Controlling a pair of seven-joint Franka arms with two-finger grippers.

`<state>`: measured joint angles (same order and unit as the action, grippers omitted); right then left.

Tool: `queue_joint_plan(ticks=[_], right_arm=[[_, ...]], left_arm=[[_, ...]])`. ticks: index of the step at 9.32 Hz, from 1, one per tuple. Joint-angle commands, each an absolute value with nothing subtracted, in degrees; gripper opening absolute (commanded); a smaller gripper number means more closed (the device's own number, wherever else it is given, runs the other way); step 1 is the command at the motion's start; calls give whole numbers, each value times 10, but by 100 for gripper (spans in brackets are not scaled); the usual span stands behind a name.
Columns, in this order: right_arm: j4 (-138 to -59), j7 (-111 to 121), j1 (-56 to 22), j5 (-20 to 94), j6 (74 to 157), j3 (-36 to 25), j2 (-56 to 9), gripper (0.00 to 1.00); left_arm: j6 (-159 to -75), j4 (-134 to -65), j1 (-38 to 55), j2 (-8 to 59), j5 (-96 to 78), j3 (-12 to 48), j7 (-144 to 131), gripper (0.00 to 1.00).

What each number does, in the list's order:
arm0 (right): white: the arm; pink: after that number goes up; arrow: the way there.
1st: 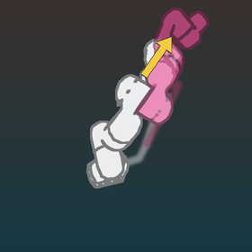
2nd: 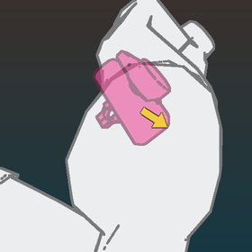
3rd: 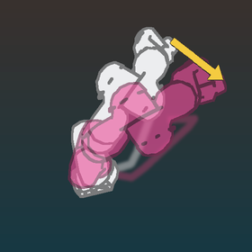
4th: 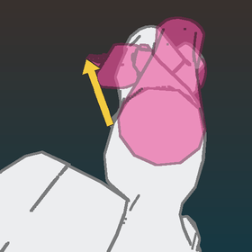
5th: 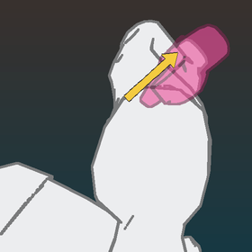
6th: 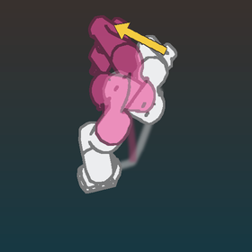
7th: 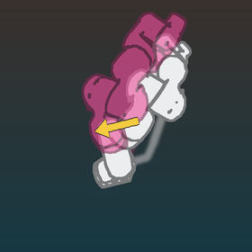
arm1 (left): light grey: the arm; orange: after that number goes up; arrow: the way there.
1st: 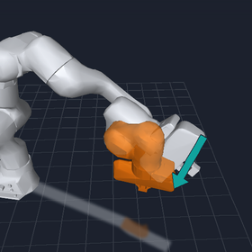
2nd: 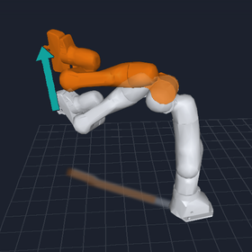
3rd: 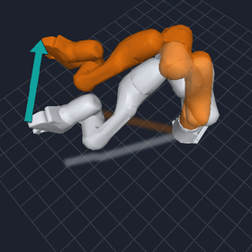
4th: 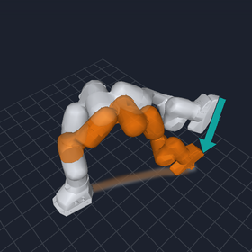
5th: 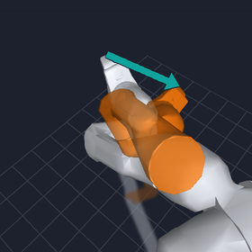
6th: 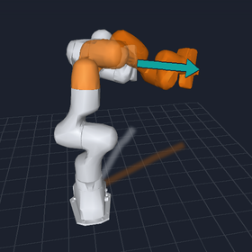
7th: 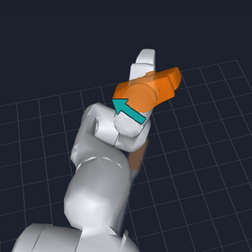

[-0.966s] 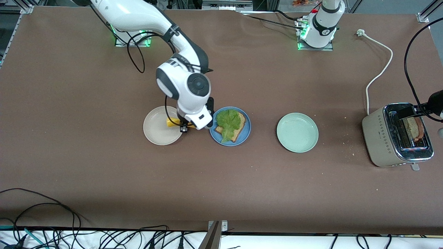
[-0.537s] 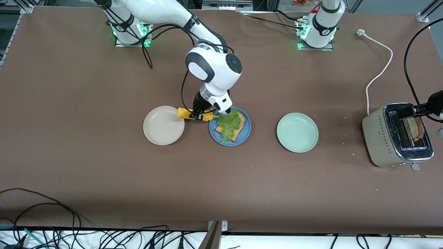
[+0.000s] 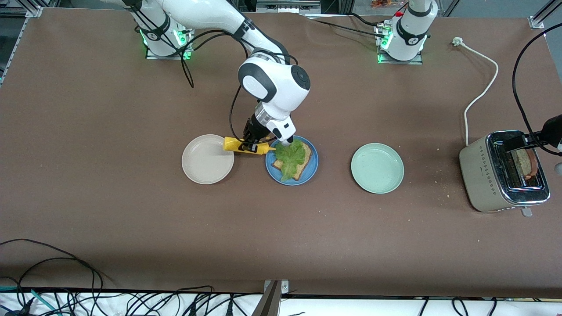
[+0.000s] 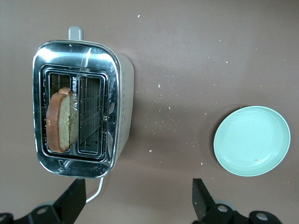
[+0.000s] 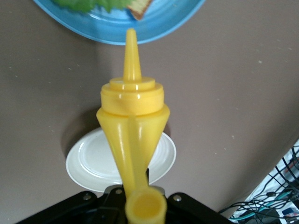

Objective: Make sandwich in blue plate with both arms

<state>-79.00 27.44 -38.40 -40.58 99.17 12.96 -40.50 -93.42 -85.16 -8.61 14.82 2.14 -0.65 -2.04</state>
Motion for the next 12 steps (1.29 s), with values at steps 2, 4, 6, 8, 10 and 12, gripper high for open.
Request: queue_joint_plan(ticks=[2, 4, 6, 8, 10, 12], right_arm=[[-795, 345, -315, -271, 982, 131, -330, 0], [-804, 393, -251, -157, 983, 132, -300, 0], [-803, 480, -162, -30, 989, 131, -292, 0], [-811, 628, -62, 91, 993, 130, -293, 0], [-821, 774, 17, 184, 987, 130, -301, 0], [-866, 907, 94, 269, 976, 137, -309, 0]], left_arm=[[-928, -842, -98, 151, 36, -4, -19, 100], [-929, -841, -114, 151, 38, -4, -19, 100], [-939, -841, -144, 155, 37, -5, -18, 100], [-959, -841, -153, 164, 63, -6, -19, 100], [-968, -842, -162, 182, 100, -5, -19, 100], [-980, -842, -179, 206, 98, -5, -18, 100]])
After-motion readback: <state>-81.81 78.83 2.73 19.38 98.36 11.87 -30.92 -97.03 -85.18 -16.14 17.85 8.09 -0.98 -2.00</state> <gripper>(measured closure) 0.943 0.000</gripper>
